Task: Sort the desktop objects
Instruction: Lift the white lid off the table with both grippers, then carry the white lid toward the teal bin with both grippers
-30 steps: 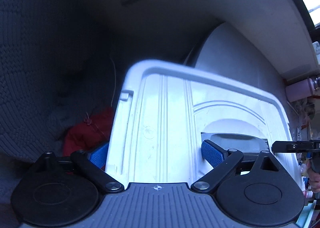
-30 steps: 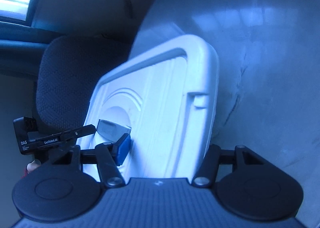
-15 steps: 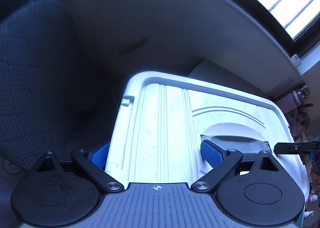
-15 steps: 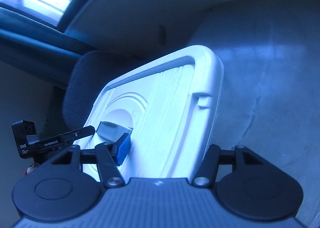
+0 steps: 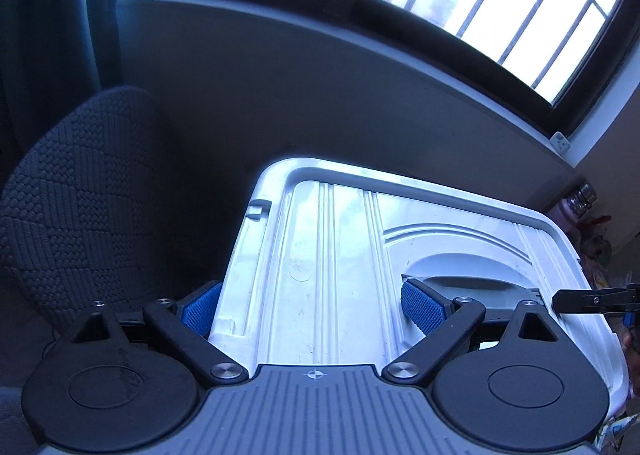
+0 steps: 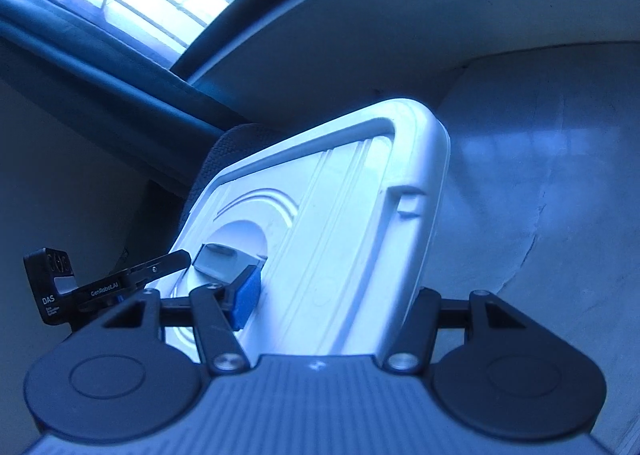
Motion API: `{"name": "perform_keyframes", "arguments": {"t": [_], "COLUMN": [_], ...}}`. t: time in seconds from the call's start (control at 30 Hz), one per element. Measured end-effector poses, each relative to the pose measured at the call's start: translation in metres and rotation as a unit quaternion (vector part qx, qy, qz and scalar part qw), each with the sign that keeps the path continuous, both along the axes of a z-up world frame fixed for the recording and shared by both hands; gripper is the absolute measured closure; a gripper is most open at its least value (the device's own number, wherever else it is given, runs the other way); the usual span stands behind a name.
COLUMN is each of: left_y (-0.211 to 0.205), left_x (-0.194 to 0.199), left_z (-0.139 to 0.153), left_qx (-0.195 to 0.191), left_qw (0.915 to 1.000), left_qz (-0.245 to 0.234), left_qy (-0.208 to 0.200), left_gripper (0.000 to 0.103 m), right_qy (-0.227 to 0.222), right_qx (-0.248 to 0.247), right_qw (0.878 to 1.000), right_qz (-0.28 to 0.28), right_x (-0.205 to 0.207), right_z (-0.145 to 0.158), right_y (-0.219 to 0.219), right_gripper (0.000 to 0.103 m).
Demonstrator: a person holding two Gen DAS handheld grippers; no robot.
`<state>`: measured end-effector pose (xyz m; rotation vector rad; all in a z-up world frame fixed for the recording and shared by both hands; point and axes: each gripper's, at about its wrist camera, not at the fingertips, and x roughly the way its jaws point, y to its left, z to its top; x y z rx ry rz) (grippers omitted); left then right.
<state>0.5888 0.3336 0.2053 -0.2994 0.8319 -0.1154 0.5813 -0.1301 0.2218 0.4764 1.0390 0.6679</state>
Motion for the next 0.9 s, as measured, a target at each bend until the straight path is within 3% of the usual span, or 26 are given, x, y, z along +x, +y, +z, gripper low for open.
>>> {"name": "perform_keyframes", "arguments": {"t": [0.03, 0.13, 0.6, 0.9], "left_y": [0.0, -0.003, -0.055, -0.116], "left_x": [-0.007, -0.021, -0.103, -0.193], "left_z": [0.021, 0.039, 0.083, 0.097], "left_qx": [0.001, 0.008, 0.021, 0.025], "left_qw": [1.0, 0.9999, 0.9986, 0.9971], "left_qz": [0.0, -0.003, -0.033, -0.046], "left_qy": [-0.004, -0.014, -0.036, -0.056], "left_gripper": [0.008, 0.008, 0.008, 0.008], "right_qy": [-0.003, -0.012, -0.039, -0.054], "right_qx": [0.002, 0.007, 0.025, 0.032], "right_qw": [1.0, 1.0, 0.998, 0.997], "right_qz": [-0.001, -0.005, -0.04, -0.054], "right_x": [-0.003, -0.015, -0.112, -0.199], "right_z": [0.002, 0.01, 0.023, 0.02], "right_y": [0.001, 0.004, -0.05, -0.102], "right_gripper": [0.043, 0.043, 0.043, 0.043]}}
